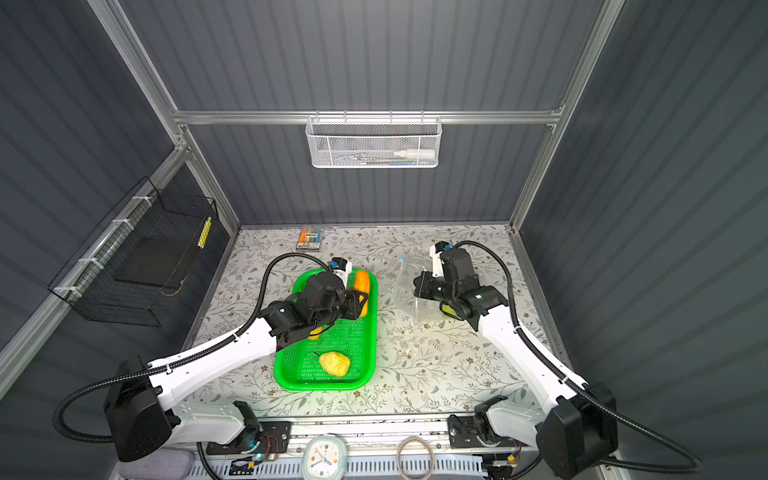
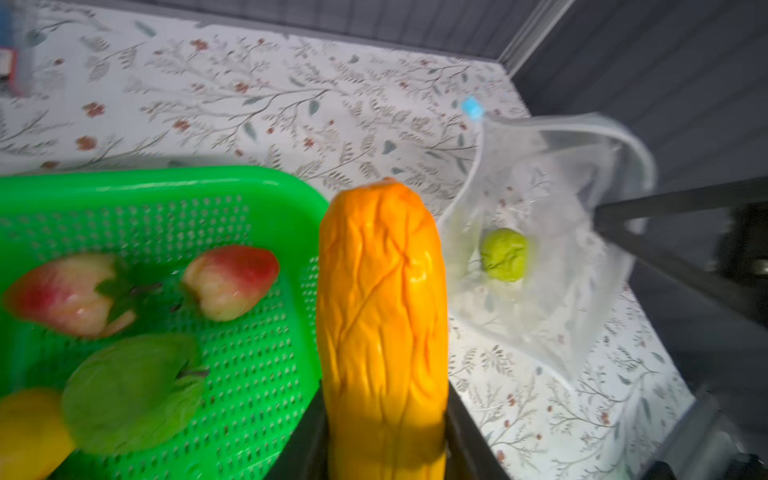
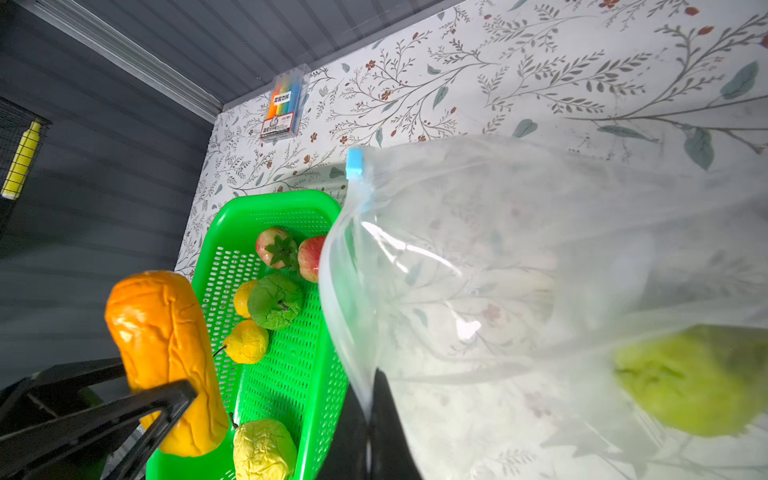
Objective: Place the food in the zip-top bag and seal the zipper
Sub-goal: 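Carry the orange fruit with the left gripper into the bag opening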
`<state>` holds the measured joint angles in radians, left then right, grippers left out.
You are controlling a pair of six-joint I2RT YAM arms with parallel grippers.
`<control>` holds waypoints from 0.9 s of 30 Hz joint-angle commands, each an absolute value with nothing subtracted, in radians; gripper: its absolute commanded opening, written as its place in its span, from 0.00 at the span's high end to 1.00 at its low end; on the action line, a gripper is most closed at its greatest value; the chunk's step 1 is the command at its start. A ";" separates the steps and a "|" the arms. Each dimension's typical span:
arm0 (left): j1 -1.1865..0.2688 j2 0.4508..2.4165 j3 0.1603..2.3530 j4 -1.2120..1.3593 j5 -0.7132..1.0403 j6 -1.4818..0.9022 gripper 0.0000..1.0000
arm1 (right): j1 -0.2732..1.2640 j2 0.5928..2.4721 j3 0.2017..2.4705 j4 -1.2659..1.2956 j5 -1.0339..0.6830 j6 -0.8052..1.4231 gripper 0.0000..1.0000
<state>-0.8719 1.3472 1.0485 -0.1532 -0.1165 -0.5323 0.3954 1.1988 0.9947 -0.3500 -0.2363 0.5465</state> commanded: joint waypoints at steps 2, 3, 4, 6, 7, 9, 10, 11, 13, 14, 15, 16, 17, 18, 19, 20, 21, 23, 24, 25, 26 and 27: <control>-0.879 1.417 1.130 -0.001 0.078 -0.451 0.80 | 0.399 1.194 1.002 -0.305 -0.290 0.586 1.00; -0.880 1.438 1.145 0.008 0.109 -0.446 0.80 | 0.399 1.192 1.001 -0.300 -0.299 0.592 1.00; -0.880 1.461 1.162 0.016 0.136 -0.443 0.80 | 0.399 1.192 1.001 -0.295 -0.307 0.597 1.00; -0.884 1.500 1.188 0.021 0.172 -0.444 0.80 | 0.399 1.190 1.000 -0.285 -0.323 0.611 1.00; -0.884 1.518 1.200 0.021 0.184 -0.446 0.80 | 0.399 1.187 0.999 -0.281 -0.326 0.619 1.00; -0.885 1.551 1.218 0.012 0.190 -0.451 0.80 | 0.399 1.180 0.996 -0.270 -0.359 0.631 1.00; -0.884 1.563 1.223 0.011 0.188 -0.455 0.80 | 0.399 1.174 0.995 -0.267 -0.368 0.637 1.00; -0.884 1.572 1.226 0.011 0.182 -0.460 0.80 | 0.399 1.169 0.995 -0.267 -0.368 0.638 1.00; -0.885 1.587 1.227 0.013 0.165 -0.473 0.80 | 0.399 1.156 0.993 -0.267 -0.363 0.638 1.00; -0.885 1.594 1.227 0.013 0.156 -0.480 0.80 | 0.399 1.150 0.991 -0.269 -0.360 0.640 1.00; -0.885 1.599 1.227 0.012 0.144 -0.487 0.80 | 0.399 1.145 0.988 -0.269 -0.357 0.641 1.00; -0.885 1.604 1.226 0.014 0.135 -0.494 0.80 | 0.399 1.137 0.984 -0.268 -0.359 0.647 1.00; -0.885 1.609 1.225 0.015 0.127 -0.501 0.80 | 0.399 1.134 0.981 -0.265 -0.361 0.651 1.00; -0.884 1.616 1.223 0.016 0.117 -0.509 0.80 | 0.399 1.130 0.976 -0.263 -0.365 0.656 1.00; -0.885 1.622 1.222 0.015 0.106 -0.517 0.80 | 0.399 1.127 0.973 -0.262 -0.363 0.661 1.00; -0.885 1.628 1.221 0.015 0.103 -0.527 0.80 | 0.399 1.126 0.971 -0.265 -0.355 0.665 1.00; -0.885 1.634 1.221 0.013 0.103 -0.534 0.80 | 0.399 1.126 0.968 -0.270 -0.347 0.669 1.00; -0.885 1.646 1.224 0.008 0.105 -0.545 0.80 | 0.399 1.126 0.962 -0.266 -0.347 0.676 1.00; -0.885 1.652 1.228 0.004 0.106 -0.549 0.80 | 0.398 1.096 0.959 -0.260 -0.347 0.677 1.00; -0.885 1.658 1.234 -0.002 0.106 -0.552 0.80 | 0.399 1.094 0.956 -0.255 -0.347 0.677 1.00; -0.885 1.662 1.240 -0.009 0.103 -0.552 0.80 | 0.399 1.095 0.954 -0.252 -0.347 0.678 1.00; -0.884 1.668 1.249 -0.018 0.095 -0.549 0.80 | 0.399 1.096 0.954 -0.251 -0.347 0.678 1.00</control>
<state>-0.8787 1.6527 1.2015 -0.0040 0.1120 -0.5323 0.3954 1.1118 0.9623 -0.2790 -0.3408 0.6682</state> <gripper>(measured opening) 0.368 0.048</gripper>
